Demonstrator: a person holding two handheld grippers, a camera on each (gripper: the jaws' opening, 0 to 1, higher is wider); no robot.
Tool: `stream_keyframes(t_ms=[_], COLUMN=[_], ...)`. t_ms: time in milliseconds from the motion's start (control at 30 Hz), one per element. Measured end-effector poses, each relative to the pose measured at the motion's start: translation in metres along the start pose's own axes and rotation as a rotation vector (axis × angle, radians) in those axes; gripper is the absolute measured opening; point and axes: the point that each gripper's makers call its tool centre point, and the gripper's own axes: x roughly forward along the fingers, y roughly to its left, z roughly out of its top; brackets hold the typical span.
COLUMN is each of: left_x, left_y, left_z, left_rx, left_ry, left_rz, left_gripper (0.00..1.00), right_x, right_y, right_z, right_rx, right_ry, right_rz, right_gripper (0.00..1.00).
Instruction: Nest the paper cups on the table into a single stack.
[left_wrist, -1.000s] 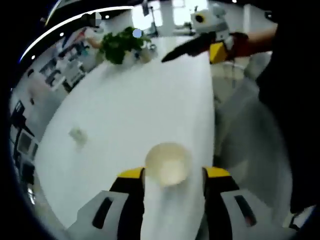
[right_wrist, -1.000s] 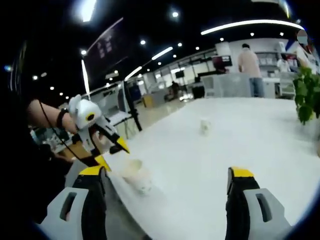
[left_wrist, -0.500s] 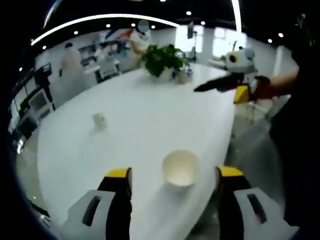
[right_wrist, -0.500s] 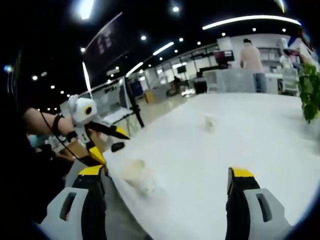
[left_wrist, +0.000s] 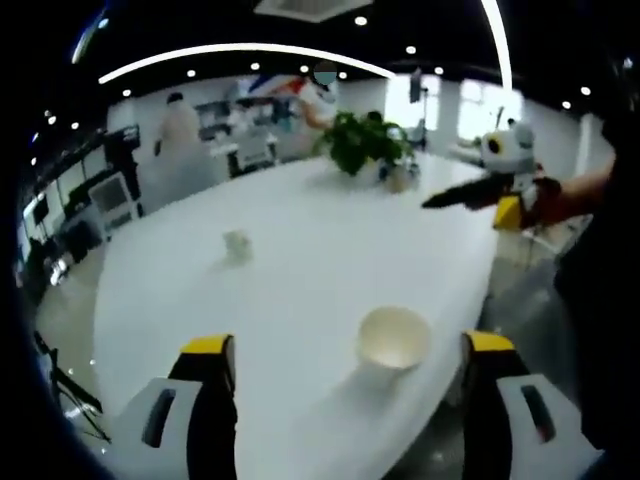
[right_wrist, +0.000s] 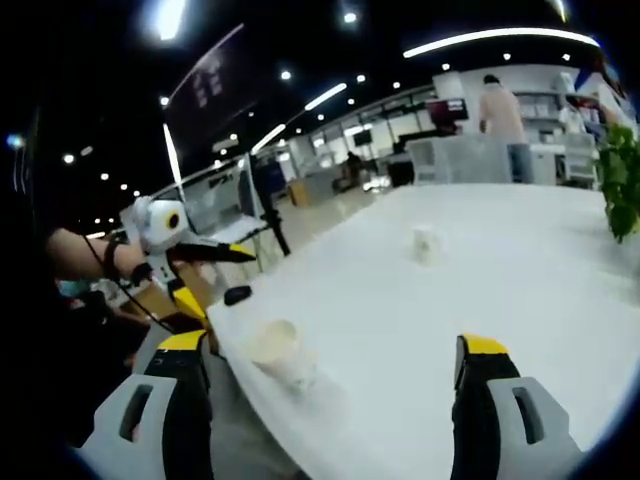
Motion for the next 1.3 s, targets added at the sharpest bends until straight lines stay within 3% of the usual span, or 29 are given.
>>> stream_keyframes(t_ms=[167,367,733,1067,1200,1300], left_x=[-0.006,-0.01,-0.005,0.0,0.0,0.0], left_y=[0.008,0.018,0.019,0.015,0.013,0.015], left_z=[0.0,0.003,-0.001,-0.005,-0.011,-0.01], left_rx=[-0.026,-0.027,-0.015,0.02,0.027,0.019], left_ry=[-0.019,-0.039,-0.034,-0.07,-0.043,-0.05], left_rz=[0.019,0.04,0.032,0.042,0.027,0.028], left_gripper=[0.99,0.99,0.99,0.99,0.99,0.99], right_x=[0.002,0.004,0.014,0.057,0.088,0.107], right_y=[0.004,0.005,-0.007,-0.032,-0.057,-0.07], right_z=[0.001,0.006,0.013,0.035,0.055,0.084], right_rx=[0.0,-0.005,-0.02,-0.082,-0.119,-0.122], right_ry=[0.0,-0.005,0.011,0.051,0.08,0.02], right_rz=[0.001,0.001,-0.007,0.009,0.012,0.03], right_gripper=[1.0,1.0,1.0,0.98,0.98,0.99])
